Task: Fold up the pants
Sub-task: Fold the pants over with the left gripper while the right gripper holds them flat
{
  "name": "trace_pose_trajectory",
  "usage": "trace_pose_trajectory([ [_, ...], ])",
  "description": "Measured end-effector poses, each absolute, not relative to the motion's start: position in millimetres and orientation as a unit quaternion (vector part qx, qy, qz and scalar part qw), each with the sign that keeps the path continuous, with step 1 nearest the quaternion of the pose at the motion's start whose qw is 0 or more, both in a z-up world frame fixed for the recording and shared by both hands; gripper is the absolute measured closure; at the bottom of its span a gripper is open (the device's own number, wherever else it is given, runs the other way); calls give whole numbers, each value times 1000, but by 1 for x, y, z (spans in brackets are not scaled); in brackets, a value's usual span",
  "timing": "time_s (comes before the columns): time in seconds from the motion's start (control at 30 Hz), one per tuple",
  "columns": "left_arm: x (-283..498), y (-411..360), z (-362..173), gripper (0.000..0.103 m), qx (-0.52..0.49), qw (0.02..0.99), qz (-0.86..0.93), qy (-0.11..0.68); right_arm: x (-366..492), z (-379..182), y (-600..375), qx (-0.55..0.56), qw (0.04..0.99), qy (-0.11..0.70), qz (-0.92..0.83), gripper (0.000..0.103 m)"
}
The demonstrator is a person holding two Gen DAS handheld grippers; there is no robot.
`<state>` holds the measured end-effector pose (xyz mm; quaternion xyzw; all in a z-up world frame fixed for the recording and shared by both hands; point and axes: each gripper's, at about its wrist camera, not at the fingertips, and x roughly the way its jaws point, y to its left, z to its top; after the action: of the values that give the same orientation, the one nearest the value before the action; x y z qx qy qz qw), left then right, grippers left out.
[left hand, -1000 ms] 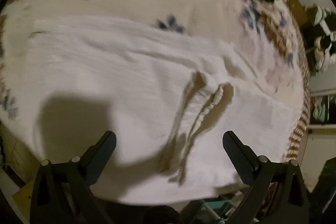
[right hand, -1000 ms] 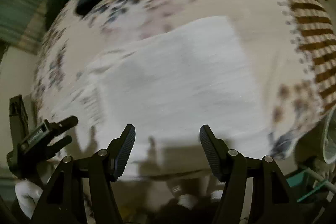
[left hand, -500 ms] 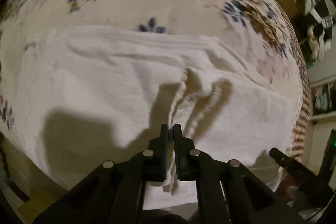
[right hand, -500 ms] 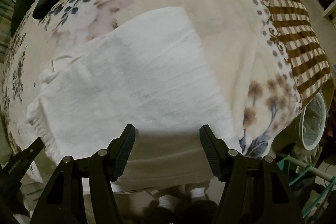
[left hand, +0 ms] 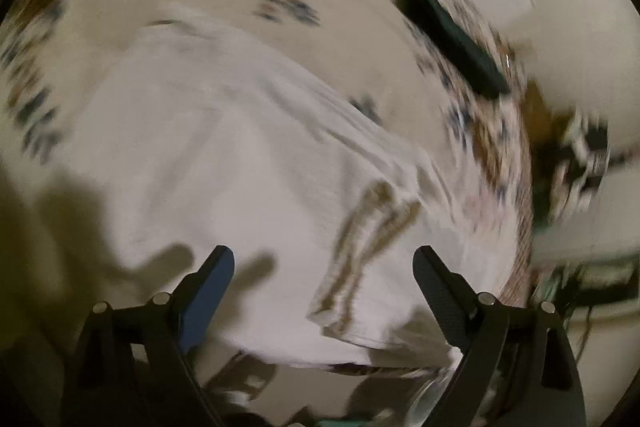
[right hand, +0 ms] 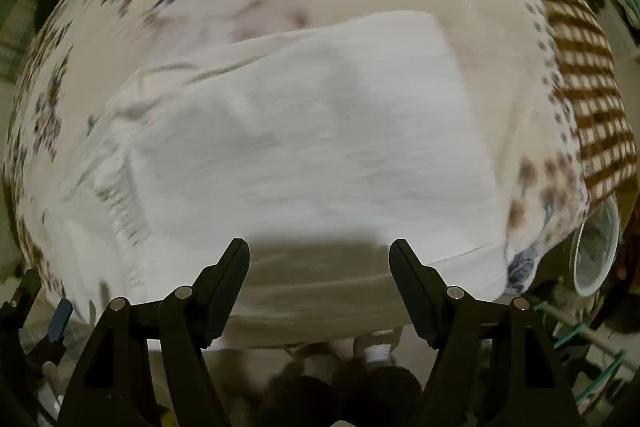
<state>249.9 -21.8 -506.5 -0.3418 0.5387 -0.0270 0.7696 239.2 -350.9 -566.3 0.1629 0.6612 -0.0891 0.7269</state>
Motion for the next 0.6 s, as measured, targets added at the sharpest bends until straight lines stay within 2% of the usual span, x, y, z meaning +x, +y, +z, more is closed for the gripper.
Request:
trace_pose_trajectory([
  [0.23,202,88,-568,12,-470,717,126,499,270,-556,-292,104,731,672,-53,28],
  [0.33,201,118,-596,16,-516,691,151,483,279,-562,-270,88,730,676,-49,28],
  [0.4,205,122,-594,59,-512,708,145,464,285,-567,-258,77,728,680,-48,28],
  [0.43,212,120,-590,89,-495,720,137,466,285,-571,-256,72,727,681,-48,28],
  [0.6,225,109,-538,93,-435,788,101,423,293,-584,-238,58,722,687,-51,28],
])
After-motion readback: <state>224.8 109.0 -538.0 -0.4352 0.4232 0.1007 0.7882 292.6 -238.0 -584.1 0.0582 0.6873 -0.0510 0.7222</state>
